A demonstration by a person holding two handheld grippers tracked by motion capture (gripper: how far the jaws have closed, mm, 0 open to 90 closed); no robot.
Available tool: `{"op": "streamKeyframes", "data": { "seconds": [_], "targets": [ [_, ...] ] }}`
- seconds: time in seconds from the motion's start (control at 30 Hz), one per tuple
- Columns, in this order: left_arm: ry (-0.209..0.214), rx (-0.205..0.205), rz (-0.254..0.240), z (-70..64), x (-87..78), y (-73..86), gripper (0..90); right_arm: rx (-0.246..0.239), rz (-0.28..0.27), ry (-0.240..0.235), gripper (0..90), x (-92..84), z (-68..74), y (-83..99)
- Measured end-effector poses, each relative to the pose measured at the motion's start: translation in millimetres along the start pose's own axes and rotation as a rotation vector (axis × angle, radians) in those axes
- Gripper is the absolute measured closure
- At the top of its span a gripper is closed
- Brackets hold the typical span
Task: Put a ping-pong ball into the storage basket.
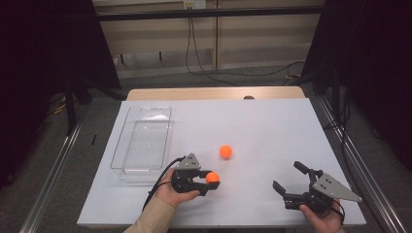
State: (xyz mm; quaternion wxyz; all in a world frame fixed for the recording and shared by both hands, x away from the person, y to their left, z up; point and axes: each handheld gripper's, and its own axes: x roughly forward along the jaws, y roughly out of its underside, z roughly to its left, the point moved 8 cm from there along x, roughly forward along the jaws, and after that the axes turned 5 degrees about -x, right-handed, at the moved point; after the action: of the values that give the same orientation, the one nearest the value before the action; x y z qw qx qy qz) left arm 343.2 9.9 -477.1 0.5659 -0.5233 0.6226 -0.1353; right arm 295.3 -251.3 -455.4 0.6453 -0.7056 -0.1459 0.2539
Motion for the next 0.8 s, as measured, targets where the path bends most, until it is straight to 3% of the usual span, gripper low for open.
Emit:
{"op": "streamKeyframes", "data": {
  "seconds": [0.37,0.8],
  "targets": [
    [-0.024,-0.046,-0.020,8.9,-7.6,-6.3,51.0,0.002,0.000,0.000,2.4,0.0,0.0,0.0],
    [-0.051,-0.060,-0.044,15.4,-17.1,-15.5,51.0,0.002,-0.001,0.001,2.5,-0.3,-0.2,-0.2]
  ]
}}
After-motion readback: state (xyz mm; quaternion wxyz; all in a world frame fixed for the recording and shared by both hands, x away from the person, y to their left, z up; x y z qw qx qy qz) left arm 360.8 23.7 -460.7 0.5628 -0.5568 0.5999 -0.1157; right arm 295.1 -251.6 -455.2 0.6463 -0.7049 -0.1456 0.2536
